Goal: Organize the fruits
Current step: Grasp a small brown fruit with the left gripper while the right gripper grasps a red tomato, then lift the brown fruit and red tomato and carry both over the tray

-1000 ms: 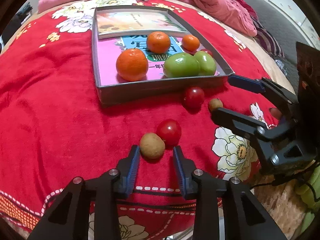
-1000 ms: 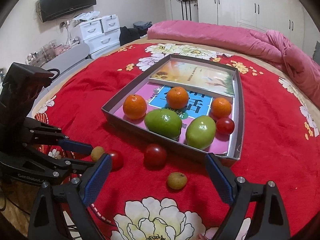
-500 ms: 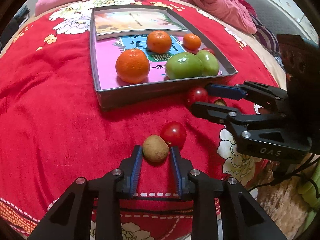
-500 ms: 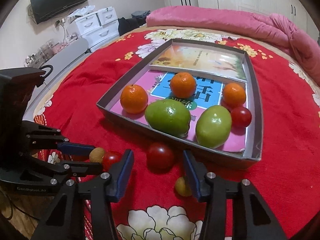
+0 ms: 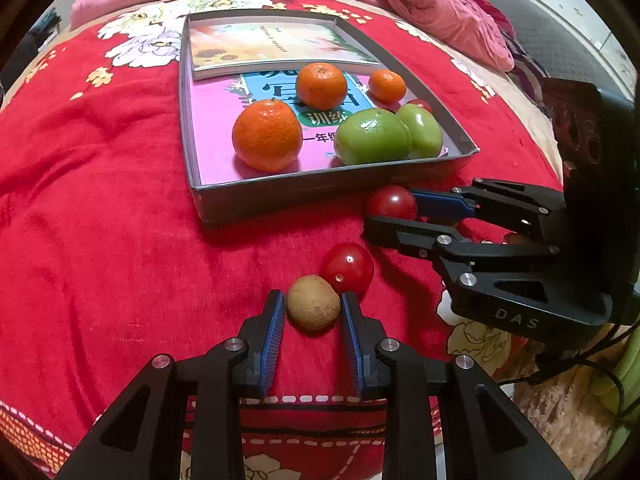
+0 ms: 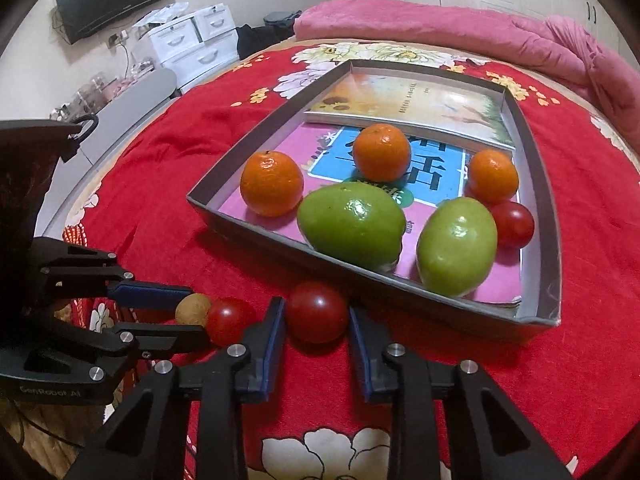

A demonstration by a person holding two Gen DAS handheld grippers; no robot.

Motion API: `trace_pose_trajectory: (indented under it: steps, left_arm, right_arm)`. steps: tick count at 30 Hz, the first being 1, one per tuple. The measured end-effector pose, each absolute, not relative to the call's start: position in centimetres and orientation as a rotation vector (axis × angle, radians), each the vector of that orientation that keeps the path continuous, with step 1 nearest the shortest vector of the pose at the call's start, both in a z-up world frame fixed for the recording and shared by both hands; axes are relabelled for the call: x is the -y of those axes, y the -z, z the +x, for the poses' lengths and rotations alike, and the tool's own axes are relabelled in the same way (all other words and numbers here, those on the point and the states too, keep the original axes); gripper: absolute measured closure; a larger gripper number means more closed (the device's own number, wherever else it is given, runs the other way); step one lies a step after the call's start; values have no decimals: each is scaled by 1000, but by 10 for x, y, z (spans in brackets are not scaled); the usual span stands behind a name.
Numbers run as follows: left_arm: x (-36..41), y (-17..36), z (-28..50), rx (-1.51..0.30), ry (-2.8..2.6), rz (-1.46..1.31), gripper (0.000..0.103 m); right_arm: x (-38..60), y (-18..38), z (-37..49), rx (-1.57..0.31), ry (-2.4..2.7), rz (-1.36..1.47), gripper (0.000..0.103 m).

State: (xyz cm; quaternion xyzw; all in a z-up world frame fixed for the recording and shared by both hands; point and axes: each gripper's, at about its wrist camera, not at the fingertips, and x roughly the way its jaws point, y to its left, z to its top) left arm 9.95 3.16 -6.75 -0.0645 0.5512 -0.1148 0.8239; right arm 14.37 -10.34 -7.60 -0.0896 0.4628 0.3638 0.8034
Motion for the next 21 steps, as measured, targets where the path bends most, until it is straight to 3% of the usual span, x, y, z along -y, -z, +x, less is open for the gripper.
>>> trace_pose_trajectory:
  steps: [21]
  left_arm:
    - [-37, 45, 97, -1099, 219, -154, 75]
  right_arm:
    - [119, 39, 129, -860, -833, -148, 72]
